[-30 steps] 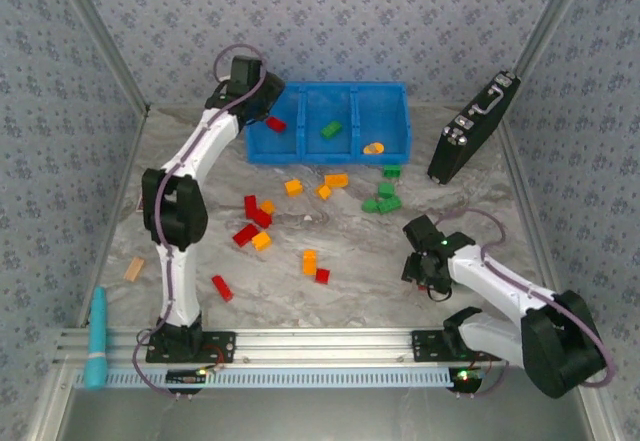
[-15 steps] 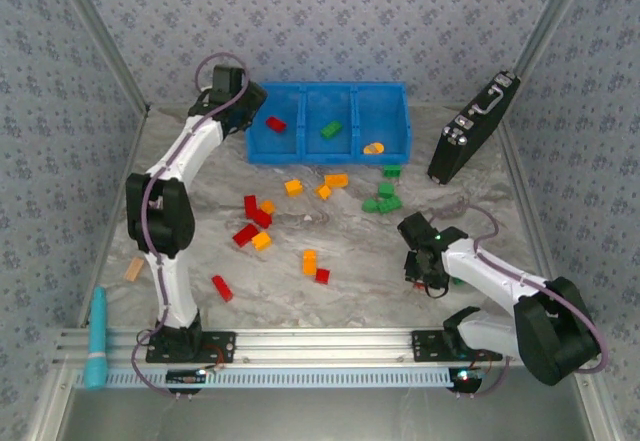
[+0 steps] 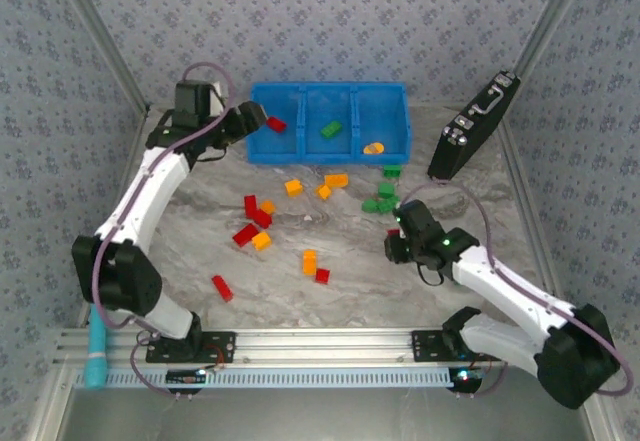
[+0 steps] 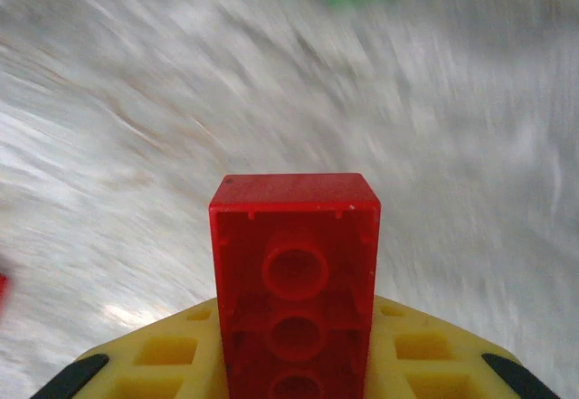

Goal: Sort the legos into containers by color
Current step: Pick up the lego from the bottom-right of the table, then place the lego in the container.

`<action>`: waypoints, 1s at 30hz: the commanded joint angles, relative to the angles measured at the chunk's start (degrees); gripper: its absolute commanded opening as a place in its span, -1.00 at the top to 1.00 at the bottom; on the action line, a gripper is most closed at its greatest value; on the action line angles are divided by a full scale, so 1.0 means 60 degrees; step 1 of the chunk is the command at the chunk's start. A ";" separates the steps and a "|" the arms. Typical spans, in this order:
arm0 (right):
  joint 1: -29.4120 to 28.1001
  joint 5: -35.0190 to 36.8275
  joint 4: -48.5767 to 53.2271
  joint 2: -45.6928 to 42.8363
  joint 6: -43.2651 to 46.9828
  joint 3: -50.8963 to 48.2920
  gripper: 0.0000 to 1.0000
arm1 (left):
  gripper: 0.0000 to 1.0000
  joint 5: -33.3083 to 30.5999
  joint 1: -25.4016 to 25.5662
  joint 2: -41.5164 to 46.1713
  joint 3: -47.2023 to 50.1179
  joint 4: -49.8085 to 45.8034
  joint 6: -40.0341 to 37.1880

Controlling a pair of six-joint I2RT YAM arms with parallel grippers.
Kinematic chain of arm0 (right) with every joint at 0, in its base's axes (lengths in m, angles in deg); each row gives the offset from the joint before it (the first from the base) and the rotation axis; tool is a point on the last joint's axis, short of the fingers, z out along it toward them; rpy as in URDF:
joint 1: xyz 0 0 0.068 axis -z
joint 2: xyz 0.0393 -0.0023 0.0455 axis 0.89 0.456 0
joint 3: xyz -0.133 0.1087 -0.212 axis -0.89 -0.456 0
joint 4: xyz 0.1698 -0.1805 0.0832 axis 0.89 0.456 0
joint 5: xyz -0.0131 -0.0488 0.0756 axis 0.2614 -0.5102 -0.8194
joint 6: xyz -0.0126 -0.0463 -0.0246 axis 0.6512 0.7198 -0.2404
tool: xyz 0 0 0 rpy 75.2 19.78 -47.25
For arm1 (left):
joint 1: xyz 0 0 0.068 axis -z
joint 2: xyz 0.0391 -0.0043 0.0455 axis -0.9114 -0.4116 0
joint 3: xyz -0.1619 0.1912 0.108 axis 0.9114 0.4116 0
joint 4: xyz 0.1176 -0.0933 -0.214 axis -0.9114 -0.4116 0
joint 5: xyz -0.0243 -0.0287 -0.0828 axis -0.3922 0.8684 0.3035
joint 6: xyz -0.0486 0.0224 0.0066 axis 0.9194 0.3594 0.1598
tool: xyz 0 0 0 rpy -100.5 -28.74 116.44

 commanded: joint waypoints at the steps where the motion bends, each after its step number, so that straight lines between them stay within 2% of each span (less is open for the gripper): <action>1: -0.0508 -0.0218 -0.1882 -0.0756 0.2598 0.0116 0.54 | -0.57 0.2363 -0.0326 0.0534 0.0621 0.0031 -0.0330; 4: -0.1116 -0.0293 -0.3546 -0.1049 0.4202 -0.0034 0.54 | -0.46 0.4252 -0.0350 0.0930 0.1539 0.1442 0.0225; 5: -0.1145 -0.0475 -0.3845 -0.0937 0.4604 0.0094 0.53 | -0.44 0.4832 -0.0350 0.1070 0.1731 0.1619 0.0027; 9: -0.1240 -0.1366 -0.4269 -0.0144 0.5793 0.0877 0.50 | -0.44 0.7087 -0.0313 0.1897 0.2527 0.1508 -0.2216; 11: -0.1391 -0.1781 -0.4318 0.0299 0.6248 0.1336 0.50 | -0.45 0.7434 -0.0163 0.2543 0.3074 0.1485 -0.3128; 13: -0.1462 -0.2212 -0.4100 0.0724 0.6561 0.1816 0.50 | -0.48 0.7762 -0.0058 0.3217 0.3746 0.2347 -0.3161; 16: -0.1360 -0.3765 -0.3354 0.1495 0.6517 0.3031 0.51 | -0.51 0.7574 0.0016 0.4261 0.4519 0.3217 -0.3644; 18: -0.1386 -0.4179 -0.3282 0.2022 0.6230 0.3751 0.52 | -0.55 0.7082 0.0043 0.4627 0.4707 0.3514 -0.3567; 21: -0.1959 -0.3084 -0.3568 0.2451 0.6837 0.4281 0.53 | -0.50 0.6892 0.0045 0.4486 0.4365 0.3163 -0.3326; 23: -0.2062 -0.2970 -0.3740 0.2716 0.7162 0.4416 0.54 | -0.46 0.6749 0.0134 0.4471 0.4283 0.3116 -0.3400; 27: -0.2239 -0.2748 -0.4365 0.3154 0.7431 0.4513 0.55 | -0.46 0.5336 0.0584 0.4786 0.4401 0.2851 -0.4386; 30: -0.2530 -0.2127 -0.4621 0.3490 0.7809 0.4772 0.57 | -0.46 0.5235 0.0770 0.4707 0.4353 0.3021 -0.4345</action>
